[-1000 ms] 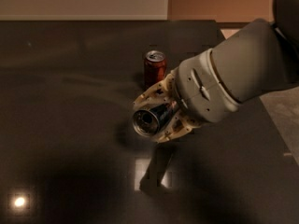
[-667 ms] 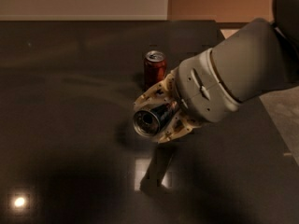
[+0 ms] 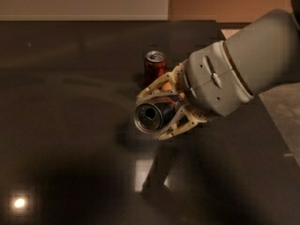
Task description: Place redbull can upright
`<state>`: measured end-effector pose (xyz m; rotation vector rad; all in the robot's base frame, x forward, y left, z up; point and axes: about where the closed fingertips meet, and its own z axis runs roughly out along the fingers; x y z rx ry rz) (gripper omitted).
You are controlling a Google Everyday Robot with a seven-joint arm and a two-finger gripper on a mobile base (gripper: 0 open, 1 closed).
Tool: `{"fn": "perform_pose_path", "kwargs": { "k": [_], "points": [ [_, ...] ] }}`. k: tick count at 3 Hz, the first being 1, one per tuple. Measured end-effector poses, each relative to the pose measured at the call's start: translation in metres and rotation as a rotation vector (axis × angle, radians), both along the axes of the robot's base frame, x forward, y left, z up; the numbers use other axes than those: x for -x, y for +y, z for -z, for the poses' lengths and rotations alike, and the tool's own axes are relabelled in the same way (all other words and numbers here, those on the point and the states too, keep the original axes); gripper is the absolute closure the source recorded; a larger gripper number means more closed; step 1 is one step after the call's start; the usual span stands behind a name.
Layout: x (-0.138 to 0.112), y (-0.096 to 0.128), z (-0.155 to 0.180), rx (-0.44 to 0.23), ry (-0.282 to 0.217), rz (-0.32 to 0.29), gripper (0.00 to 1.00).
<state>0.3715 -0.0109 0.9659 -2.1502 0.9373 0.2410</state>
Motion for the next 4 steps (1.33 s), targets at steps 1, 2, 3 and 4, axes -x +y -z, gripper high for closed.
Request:
{"fn": "perform_pose_path", "kwargs": {
  "k": [1,2,3,4],
  "points": [
    [0.001,-0.006,-0.004,-0.084,0.126,0.048,1.0],
    [0.004,-0.014,-0.005,-0.153,0.256,0.092,1.0],
    [0.01,-0.019,-0.003,-0.214,0.385,0.107,1.0],
    [0.02,-0.02,0.007,-0.281,0.531,0.096,1.0]
  ]
}}
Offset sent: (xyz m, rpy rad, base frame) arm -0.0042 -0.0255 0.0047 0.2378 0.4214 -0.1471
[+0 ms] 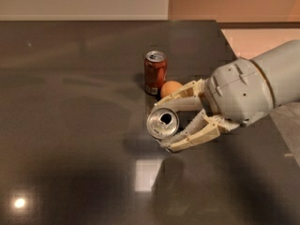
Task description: Place redbull can upright
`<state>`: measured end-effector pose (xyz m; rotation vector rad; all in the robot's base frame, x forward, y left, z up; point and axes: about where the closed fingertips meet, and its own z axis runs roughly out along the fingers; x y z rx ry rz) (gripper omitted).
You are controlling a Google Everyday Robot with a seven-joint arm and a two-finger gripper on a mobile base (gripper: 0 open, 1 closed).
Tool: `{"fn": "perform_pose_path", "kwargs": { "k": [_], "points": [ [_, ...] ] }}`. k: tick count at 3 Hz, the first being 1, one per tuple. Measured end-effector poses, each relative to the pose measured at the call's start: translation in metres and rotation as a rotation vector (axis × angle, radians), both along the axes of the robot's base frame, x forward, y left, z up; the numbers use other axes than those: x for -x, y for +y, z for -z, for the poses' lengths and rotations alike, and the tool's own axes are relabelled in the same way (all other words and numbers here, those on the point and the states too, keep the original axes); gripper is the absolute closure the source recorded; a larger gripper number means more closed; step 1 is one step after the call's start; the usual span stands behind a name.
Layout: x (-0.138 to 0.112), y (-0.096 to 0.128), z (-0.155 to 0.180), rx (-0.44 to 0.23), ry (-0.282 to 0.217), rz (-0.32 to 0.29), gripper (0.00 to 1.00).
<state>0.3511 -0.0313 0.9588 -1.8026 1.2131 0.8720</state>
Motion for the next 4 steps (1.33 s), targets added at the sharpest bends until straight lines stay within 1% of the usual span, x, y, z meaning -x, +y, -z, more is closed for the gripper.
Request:
{"fn": "perform_pose_path", "kwargs": {
  "k": [1,2,3,4],
  "points": [
    [0.01,-0.003,0.007,-0.064,0.11,-0.018,1.0],
    [0.018,-0.009,0.014,-0.121,0.188,-0.023,1.0],
    [0.023,-0.015,0.022,-0.158,0.229,0.0,0.82],
    [0.026,-0.023,0.033,-0.191,0.252,0.042,0.59]
  ]
}}
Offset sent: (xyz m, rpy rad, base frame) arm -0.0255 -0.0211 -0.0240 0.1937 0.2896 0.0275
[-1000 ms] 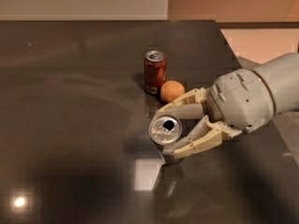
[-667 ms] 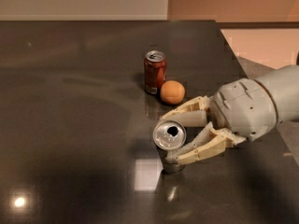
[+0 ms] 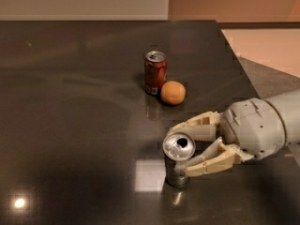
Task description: Place redbull can upright
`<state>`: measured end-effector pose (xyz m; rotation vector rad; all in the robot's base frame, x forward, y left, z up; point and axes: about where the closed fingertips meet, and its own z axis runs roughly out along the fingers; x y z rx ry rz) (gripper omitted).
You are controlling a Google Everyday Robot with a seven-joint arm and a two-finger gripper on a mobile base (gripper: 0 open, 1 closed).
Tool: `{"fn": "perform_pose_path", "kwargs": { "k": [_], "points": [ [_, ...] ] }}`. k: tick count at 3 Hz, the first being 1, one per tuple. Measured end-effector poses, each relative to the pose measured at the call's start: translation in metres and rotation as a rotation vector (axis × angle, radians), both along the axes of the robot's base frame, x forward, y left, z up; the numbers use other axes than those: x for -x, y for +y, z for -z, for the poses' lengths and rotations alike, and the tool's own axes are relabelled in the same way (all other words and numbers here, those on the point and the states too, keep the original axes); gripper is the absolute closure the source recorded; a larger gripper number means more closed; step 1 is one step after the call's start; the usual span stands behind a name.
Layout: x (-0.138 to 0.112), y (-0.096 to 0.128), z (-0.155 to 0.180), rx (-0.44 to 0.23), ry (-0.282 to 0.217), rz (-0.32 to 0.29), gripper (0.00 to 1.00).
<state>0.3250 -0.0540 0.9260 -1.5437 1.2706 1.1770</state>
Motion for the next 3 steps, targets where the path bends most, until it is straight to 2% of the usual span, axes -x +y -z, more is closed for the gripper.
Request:
{"fn": "perform_pose_path", "kwargs": {
  "k": [1,2,3],
  "points": [
    [-0.0004,-0.0086,0.0058,-0.023,0.004,0.044,0.36],
    [0.0003,-0.0064,0.004,-0.019,-0.002,0.043,0.12],
    [0.0008,-0.0049,0.0028,-0.016,-0.007,0.043,0.0]
  ]
}}
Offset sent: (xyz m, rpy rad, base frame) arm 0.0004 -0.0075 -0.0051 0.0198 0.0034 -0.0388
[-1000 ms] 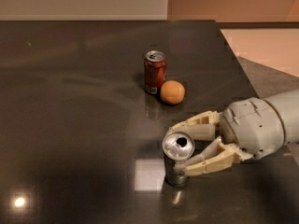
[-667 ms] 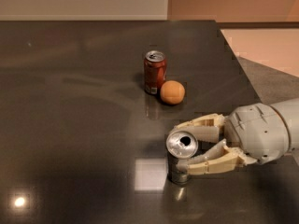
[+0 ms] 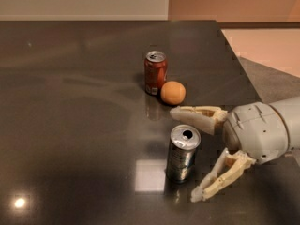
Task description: Place redbull can upright
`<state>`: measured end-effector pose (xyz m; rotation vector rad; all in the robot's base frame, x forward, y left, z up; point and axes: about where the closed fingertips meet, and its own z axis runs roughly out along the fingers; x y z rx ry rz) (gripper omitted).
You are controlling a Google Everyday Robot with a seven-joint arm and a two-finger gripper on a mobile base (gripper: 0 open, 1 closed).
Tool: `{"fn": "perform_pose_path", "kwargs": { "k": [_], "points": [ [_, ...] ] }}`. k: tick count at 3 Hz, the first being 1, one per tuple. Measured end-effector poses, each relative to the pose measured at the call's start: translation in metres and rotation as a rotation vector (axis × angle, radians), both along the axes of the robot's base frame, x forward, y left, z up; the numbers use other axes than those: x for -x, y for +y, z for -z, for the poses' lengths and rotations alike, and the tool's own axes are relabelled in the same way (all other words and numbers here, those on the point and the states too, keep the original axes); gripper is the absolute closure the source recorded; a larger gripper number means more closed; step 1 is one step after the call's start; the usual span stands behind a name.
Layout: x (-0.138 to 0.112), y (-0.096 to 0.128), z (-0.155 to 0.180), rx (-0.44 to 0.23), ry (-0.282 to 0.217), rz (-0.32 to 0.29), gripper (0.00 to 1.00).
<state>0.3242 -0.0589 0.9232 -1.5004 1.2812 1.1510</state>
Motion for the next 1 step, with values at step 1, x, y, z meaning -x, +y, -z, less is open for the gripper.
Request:
{"fn": "perform_pose_path", "kwargs": {
  "k": [1],
  "points": [
    [0.0,0.0,0.0,0.0,0.0,0.0,0.0]
  ]
}}
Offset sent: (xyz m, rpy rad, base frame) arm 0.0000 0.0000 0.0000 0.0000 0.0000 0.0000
